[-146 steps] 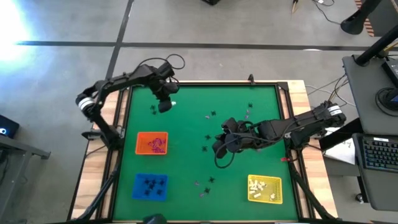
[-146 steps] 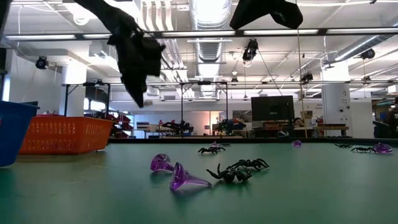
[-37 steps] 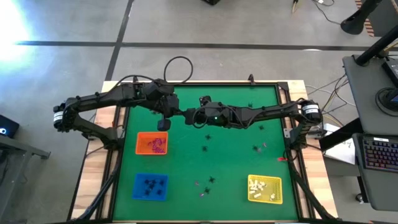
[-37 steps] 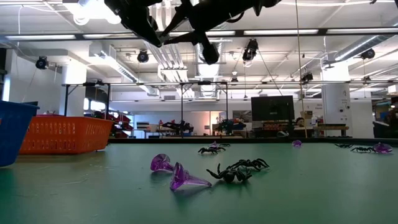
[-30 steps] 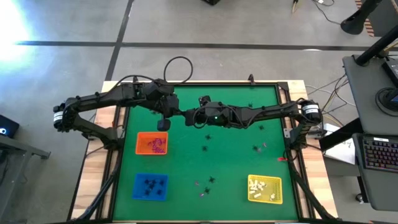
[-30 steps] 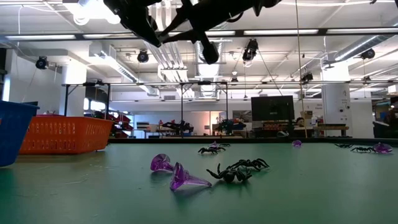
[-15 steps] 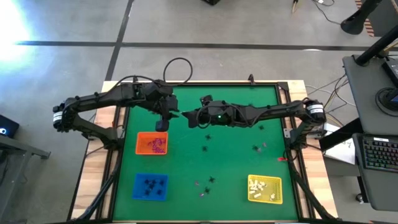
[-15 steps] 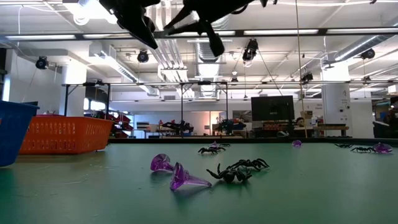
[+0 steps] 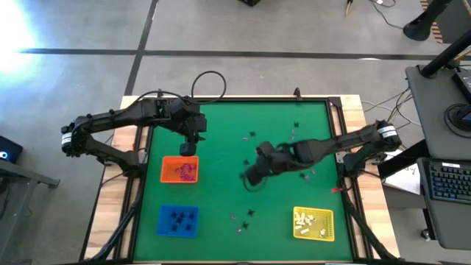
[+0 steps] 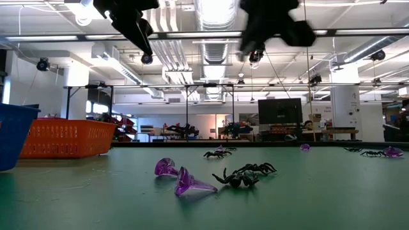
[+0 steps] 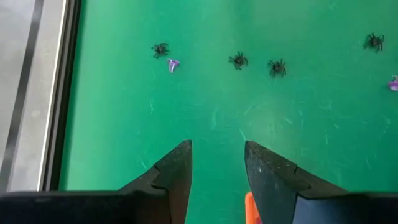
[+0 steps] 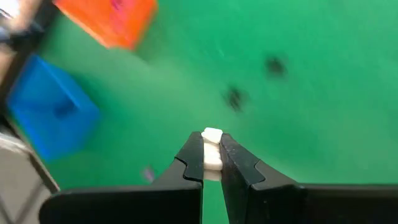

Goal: Sort Halloween decoration
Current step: Put the white skeleton toy into the yellow bin, then put the black spider toy into the blue bin

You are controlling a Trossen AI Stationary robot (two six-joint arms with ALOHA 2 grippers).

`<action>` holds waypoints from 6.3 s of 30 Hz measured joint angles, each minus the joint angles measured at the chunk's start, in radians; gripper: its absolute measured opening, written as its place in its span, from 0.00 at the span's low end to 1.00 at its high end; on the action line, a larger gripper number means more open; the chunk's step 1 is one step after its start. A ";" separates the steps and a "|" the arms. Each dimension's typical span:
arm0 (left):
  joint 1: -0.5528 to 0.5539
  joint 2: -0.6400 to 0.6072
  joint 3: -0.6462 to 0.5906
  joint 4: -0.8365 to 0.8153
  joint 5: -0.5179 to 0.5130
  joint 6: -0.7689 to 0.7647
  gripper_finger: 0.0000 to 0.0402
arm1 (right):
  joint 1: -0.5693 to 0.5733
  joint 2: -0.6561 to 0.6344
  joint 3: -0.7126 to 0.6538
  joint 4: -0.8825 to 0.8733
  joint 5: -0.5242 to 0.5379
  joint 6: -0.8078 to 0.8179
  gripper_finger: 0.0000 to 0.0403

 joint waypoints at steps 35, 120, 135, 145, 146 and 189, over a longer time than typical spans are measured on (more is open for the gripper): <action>0.001 0.002 0.000 -0.007 0.000 -0.043 0.32 | 0.572 0.092 -0.001 -0.457 -0.263 0.790 0.20; -0.232 0.793 0.012 0.585 0.102 -0.349 0.16 | 0.403 -0.133 -0.057 -0.820 0.142 0.605 0.20; -0.235 0.776 0.010 0.582 0.103 -0.328 0.00 | 0.403 -0.133 -0.061 -0.820 0.168 0.590 0.20; -0.245 0.599 0.004 0.398 0.120 -0.325 0.00 | 0.403 -0.133 -0.063 -0.820 0.228 0.578 0.20; -0.251 0.586 0.005 0.373 0.115 -0.325 0.00 | 0.403 -0.133 -0.063 -0.820 0.239 0.578 0.20; -0.744 0.495 0.004 -0.145 0.338 -0.835 0.02 | 0.359 -0.133 -0.064 -0.815 0.289 0.336 0.20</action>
